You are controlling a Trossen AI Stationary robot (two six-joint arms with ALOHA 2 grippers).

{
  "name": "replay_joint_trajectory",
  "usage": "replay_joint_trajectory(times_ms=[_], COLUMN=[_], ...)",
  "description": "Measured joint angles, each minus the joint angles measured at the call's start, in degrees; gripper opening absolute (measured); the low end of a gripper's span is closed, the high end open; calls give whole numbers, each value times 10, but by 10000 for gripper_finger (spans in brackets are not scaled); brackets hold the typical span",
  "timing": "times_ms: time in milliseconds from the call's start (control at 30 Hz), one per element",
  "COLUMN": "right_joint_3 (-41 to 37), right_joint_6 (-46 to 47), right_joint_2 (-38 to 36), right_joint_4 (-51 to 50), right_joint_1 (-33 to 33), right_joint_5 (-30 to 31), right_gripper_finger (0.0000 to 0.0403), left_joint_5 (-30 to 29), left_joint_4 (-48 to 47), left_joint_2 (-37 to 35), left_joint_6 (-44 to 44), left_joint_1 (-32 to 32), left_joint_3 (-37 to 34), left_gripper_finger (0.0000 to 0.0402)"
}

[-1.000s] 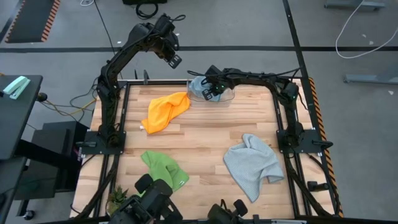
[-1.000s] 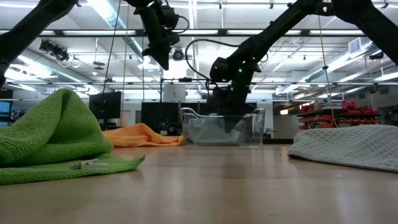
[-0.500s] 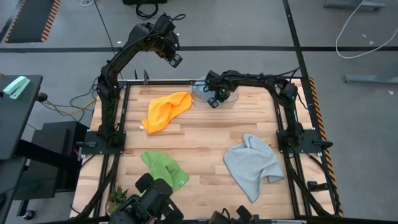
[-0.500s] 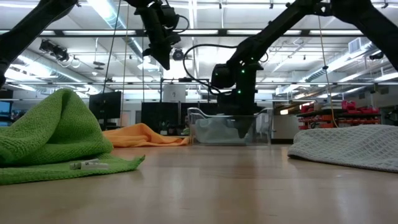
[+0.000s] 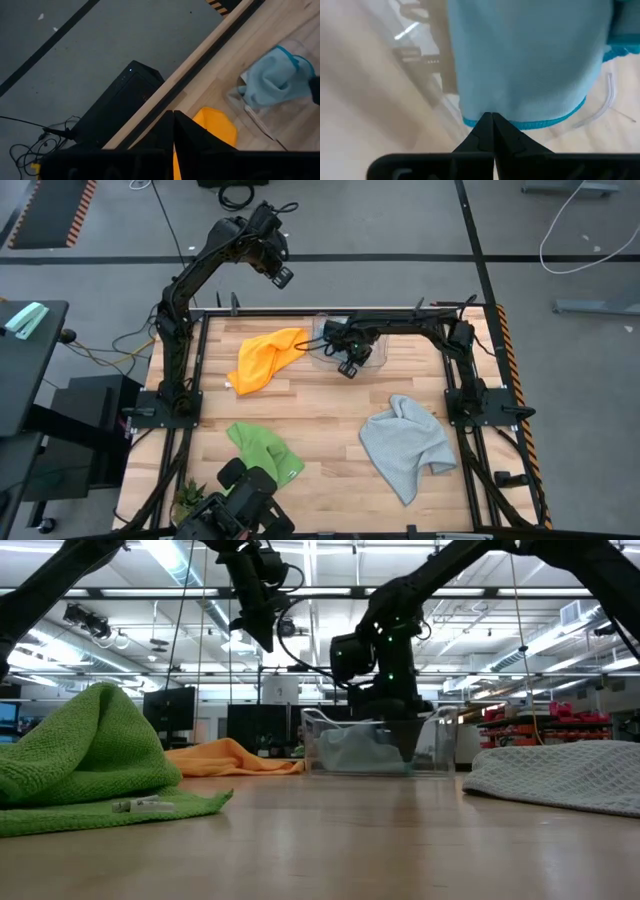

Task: Fold microfiber towels
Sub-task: Put the blue microfiber cloth into the transparent bin

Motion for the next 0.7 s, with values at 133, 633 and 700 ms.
replay_joint_trajectory(times_ms=[133, 633, 700], right_joint_3=[2, 125, 125], right_joint_6=[7, -9, -8], right_joint_2=[-22, -20, -15], right_joint_4=[4, 129, 138], right_joint_1=[16, -37, -47], right_joint_5=[21, 16, 11], right_gripper_finger=[0, 0, 0], left_joint_5=[0, 0, 0], left_joint_4=[0, 24, 28], left_joint_2=[0, 0, 0], left_joint_6=[10, 14, 13], left_joint_1=[3, 6, 7], left_joint_3=[0, 0, 0], left_gripper_finger=[19, 13, 12])
